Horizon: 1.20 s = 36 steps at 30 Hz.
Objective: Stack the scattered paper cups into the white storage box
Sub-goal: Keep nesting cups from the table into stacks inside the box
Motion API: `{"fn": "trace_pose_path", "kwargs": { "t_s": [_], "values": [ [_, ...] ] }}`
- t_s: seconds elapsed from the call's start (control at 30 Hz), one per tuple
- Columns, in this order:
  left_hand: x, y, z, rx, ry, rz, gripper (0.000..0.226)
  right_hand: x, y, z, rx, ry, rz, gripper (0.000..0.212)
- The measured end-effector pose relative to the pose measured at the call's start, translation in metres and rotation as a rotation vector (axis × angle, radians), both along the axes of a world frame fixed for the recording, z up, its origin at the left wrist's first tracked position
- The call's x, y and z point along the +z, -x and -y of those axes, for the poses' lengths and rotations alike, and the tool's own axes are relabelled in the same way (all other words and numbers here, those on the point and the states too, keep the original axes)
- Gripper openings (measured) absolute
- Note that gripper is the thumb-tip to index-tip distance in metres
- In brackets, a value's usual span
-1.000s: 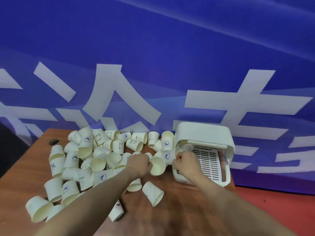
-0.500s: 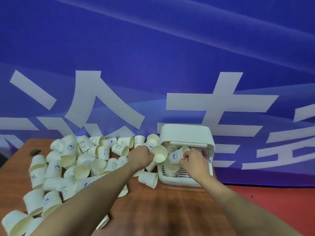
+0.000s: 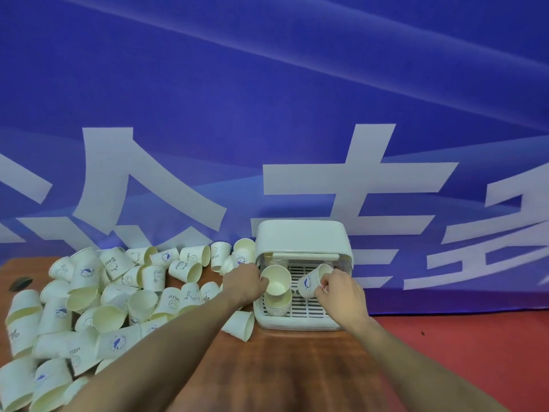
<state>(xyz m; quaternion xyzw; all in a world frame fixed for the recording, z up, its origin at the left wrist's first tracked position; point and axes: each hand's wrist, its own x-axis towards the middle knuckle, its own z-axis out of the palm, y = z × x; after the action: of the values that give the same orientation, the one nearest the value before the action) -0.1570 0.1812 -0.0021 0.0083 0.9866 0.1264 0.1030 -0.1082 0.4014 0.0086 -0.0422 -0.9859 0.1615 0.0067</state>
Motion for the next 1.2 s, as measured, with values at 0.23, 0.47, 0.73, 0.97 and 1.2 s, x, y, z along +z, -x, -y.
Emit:
{"fn": "trace_pose_path", "kwargs": {
  "t_s": [0.23, 0.47, 0.73, 0.97, 1.2],
  "values": [
    [-0.025, 0.007, -0.012, -0.036, 0.05, 0.089, 0.025, -0.015, 0.004, -0.013, 0.026, -0.069, 0.047, 0.017],
    [-0.039, 0.012, -0.012, -0.049, 0.052, 0.122, 0.027, -0.02, 0.012, -0.012, 0.104, -0.092, -0.033, 0.019],
    [-0.037, 0.007, 0.007, -0.01, 0.082, 0.097, 0.036, -0.005, 0.003, 0.006, 0.183, -0.116, -0.103, 0.02],
    [-0.024, -0.004, 0.023, 0.01, 0.096, 0.078, 0.033, 0.016, -0.008, 0.029, 0.38, -0.268, -0.18, 0.015],
    [-0.015, -0.019, 0.045, 0.02, 0.067, 0.067, 0.032, 0.021, -0.003, 0.057, 0.562, -0.428, -0.225, 0.023]
  ]
}}
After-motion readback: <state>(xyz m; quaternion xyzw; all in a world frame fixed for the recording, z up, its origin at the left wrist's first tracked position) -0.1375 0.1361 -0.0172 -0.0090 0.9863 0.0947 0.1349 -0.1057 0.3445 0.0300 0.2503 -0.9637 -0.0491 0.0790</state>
